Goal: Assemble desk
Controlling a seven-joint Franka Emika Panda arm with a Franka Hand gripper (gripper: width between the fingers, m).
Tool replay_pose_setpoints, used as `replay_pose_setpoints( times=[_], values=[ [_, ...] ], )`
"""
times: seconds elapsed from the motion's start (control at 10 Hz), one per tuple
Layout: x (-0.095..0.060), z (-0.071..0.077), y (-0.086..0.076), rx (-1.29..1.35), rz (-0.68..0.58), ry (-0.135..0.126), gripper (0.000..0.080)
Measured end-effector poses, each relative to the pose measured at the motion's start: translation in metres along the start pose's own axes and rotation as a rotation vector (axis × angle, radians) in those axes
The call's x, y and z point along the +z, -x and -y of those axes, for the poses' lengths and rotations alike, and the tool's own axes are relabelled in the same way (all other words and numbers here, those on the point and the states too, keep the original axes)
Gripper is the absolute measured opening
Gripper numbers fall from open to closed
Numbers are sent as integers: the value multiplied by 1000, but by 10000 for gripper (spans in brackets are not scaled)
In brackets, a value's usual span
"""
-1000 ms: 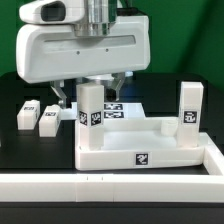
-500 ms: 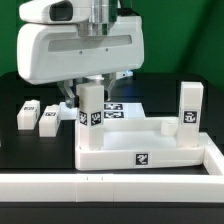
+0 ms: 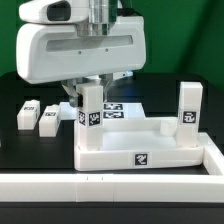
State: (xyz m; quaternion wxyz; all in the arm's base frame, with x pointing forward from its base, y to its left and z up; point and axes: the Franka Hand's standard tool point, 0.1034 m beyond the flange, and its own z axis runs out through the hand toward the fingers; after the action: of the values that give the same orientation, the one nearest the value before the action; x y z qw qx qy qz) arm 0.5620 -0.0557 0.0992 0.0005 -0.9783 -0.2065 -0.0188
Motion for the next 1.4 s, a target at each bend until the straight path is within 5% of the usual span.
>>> replay_pose_setpoints(
  times=[0.7,1.4],
  values=[
    [0,1,0,661,-7,-22,290],
    [0,-14,10,944,-4,-10,291]
  ],
)
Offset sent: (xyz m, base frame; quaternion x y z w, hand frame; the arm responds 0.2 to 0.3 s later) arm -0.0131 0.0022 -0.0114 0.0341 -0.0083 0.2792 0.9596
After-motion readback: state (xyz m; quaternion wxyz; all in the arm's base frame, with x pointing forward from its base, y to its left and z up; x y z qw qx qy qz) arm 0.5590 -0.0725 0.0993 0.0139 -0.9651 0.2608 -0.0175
